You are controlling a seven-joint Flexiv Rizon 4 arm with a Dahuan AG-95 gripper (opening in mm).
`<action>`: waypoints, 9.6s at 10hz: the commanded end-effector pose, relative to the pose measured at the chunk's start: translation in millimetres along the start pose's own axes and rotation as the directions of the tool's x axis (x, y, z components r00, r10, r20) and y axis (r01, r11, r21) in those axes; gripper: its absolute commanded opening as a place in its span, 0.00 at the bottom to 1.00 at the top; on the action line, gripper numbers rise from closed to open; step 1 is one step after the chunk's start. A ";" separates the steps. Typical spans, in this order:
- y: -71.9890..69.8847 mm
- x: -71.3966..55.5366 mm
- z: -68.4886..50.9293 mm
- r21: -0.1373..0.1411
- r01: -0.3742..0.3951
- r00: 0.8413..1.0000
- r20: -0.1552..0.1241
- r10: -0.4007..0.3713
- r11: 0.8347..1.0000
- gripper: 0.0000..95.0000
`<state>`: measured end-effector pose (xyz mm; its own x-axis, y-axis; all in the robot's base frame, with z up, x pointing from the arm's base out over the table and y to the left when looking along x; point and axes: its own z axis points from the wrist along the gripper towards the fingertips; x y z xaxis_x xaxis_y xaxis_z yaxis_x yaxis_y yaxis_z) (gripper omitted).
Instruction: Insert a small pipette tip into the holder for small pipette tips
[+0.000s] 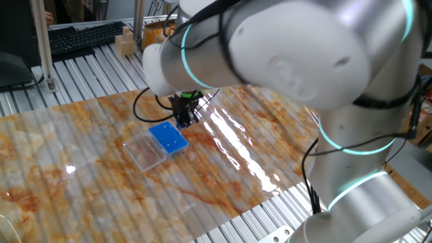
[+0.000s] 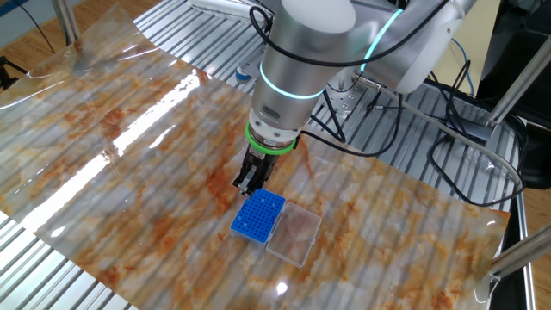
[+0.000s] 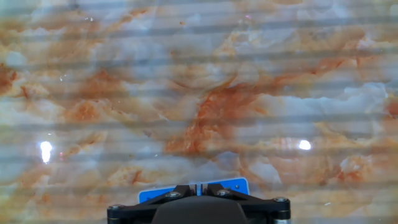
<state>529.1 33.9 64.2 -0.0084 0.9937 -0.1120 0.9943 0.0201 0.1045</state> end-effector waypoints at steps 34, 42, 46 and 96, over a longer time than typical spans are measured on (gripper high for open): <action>3.9 7.5 8.0 -0.003 -0.001 0.994 0.106 0.001 1.000 0.00; 4.7 9.0 10.1 -0.002 0.009 0.990 0.140 -0.008 1.000 0.00; 4.8 9.0 10.2 0.000 0.020 0.989 0.144 -0.019 1.000 0.00; 8.2 14.6 17.6 -0.006 -0.032 0.991 0.130 0.032 0.999 0.00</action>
<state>538.9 46.6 46.1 0.0388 0.9709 -0.2365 0.9934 -0.0118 0.1144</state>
